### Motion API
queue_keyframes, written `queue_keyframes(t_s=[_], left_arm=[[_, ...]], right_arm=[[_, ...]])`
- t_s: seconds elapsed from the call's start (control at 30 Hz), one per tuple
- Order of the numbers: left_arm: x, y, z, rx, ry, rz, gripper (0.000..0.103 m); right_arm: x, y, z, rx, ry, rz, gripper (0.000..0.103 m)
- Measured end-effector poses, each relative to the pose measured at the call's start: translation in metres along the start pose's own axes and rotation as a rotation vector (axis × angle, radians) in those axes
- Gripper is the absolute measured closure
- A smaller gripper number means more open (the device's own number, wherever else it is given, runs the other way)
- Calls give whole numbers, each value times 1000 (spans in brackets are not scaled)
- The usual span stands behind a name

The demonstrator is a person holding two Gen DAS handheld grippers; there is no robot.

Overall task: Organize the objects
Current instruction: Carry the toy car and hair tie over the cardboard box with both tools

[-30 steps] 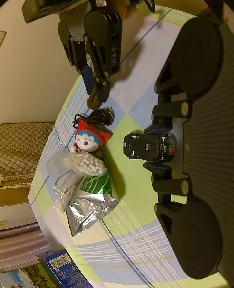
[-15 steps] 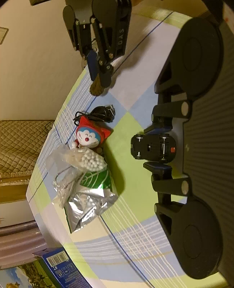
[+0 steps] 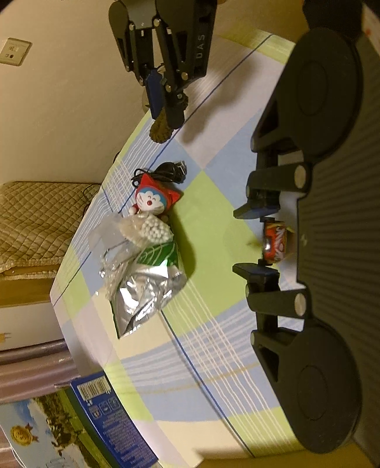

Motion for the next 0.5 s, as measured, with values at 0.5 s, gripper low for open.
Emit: queue_keyframes(t_s=[0.5], left_arm=[[-54, 40, 16, -34, -11, 22, 76]], right_arm=[[-19, 31, 43, -56, -28, 32, 87]])
Point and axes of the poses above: each gripper's, at about its wrist camera, not at the fingertips, and x roughly the way its jaws point, y to its left, z to its top, the point moved 8 cm from there along x, roughly the way its jaws point, and after that the axes turned 11 degrees about -x, right-handed, at the moved point
